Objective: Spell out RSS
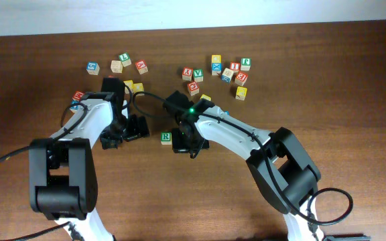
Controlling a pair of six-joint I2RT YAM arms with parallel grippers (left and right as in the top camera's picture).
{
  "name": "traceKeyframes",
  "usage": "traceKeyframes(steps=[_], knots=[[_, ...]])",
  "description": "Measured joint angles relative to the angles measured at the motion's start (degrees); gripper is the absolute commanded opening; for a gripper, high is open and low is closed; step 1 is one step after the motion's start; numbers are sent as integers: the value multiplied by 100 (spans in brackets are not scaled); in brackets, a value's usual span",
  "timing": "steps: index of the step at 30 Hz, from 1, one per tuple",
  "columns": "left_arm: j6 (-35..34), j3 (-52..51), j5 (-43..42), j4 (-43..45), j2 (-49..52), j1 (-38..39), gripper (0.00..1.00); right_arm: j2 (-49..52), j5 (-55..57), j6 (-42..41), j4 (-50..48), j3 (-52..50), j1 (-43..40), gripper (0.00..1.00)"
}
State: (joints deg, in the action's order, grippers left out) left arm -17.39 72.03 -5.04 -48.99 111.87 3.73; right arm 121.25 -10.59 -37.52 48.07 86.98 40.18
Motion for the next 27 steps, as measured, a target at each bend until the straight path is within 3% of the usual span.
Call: traceKeyframes(steps=[27], knots=[[0, 0, 0, -2, 0, 0, 99, 0, -457, -96, -223, 0, 33, 4]])
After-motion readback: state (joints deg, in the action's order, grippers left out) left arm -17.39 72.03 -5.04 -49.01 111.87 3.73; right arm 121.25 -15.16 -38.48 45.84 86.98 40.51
